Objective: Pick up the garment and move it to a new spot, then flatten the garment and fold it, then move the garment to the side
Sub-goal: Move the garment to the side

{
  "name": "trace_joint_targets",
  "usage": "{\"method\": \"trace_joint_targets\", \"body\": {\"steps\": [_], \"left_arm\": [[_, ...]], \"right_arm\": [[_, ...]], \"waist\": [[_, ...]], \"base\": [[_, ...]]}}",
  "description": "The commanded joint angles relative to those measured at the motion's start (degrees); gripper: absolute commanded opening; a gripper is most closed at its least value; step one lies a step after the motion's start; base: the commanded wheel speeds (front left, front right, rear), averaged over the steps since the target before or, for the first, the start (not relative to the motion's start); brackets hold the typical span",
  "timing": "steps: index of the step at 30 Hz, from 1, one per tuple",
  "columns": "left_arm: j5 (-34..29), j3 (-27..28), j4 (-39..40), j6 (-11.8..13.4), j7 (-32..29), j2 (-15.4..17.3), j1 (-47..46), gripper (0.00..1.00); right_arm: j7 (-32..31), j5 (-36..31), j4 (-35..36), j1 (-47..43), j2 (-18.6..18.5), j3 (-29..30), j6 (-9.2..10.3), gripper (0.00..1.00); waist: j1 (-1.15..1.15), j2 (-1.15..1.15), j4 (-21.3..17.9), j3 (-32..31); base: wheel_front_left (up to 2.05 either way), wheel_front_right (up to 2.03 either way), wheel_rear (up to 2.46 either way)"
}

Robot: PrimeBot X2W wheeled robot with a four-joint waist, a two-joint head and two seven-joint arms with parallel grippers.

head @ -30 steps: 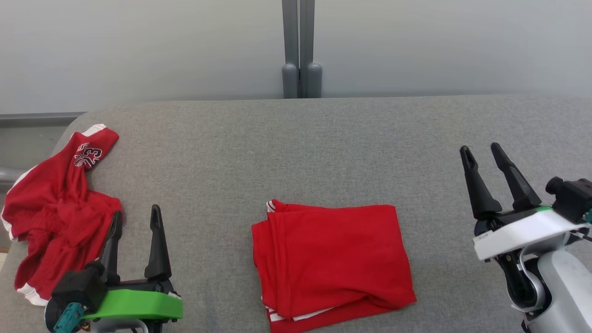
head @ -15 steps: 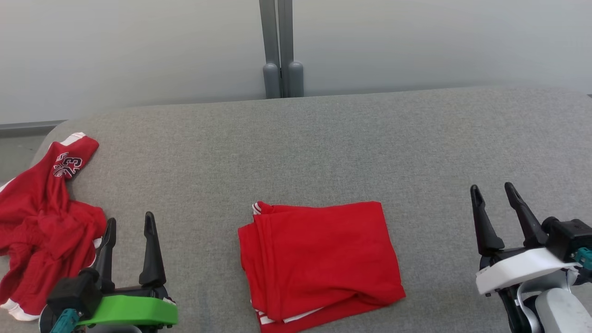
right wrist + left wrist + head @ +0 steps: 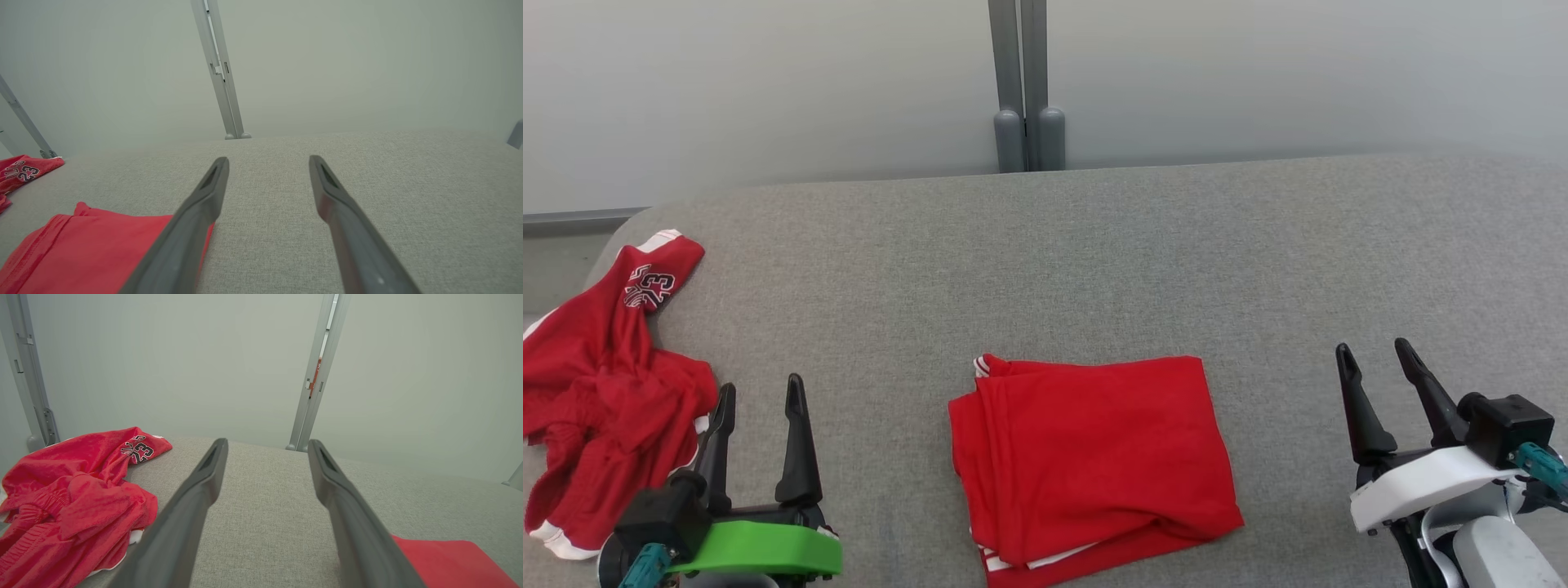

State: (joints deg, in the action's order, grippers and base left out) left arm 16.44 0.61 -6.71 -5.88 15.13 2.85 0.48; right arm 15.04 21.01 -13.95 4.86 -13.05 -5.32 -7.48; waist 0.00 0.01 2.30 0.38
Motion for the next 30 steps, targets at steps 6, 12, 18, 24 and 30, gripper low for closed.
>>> {"method": "trace_joint_targets", "body": {"steps": [6, 12, 18, 24, 30], "left_arm": [[-0.8, -0.3, -0.3, -0.2, 0.0, 0.1, -0.8, 1.00], [-0.2, -1.1, -0.5, -0.1, 0.0, 0.1, -1.4, 1.00], [0.6, -1.9, -0.9, 0.1, 0.0, 0.1, -1.7, 1.00], [1.0, -2.2, -0.7, 0.2, 0.0, 0.1, -2.1, 1.00], [0.9, -2.3, -0.6, 0.3, 0.0, 0.1, -2.2, 1.00]], "right_arm": [[-4.0, 2.9, -2.2, 2.6, -0.4, -4.0, -0.03, 1.00], [-14.8, 7.9, -7.7, 7.1, 0.5, -8.3, -0.03, 1.00], [-23.1, 12.1, -14.5, 9.8, 1.3, -8.3, -0.03, 1.00], [-30.2, 15.2, -20.1, 9.7, 1.9, -7.6, -0.03, 1.00], [-32.1, 18.5, -20.1, 9.3, 3.0, -8.1, -0.03, 0.67]], "waist": [[0.00, -0.01, 1.1, 0.2], [0.00, -0.01, 3.9, 0.6], [0.00, -0.01, 7.3, 1.3], [0.00, -0.01, 9.7, 2.0], [0.00, -0.01, 10.3, 2.4]], "base": [[0.00, 0.00, 0.00], [0.00, 0.00, 0.00], [0.00, 0.00, 0.00], [0.00, 0.00, 0.00], [0.00, 0.00, 0.00]]}}
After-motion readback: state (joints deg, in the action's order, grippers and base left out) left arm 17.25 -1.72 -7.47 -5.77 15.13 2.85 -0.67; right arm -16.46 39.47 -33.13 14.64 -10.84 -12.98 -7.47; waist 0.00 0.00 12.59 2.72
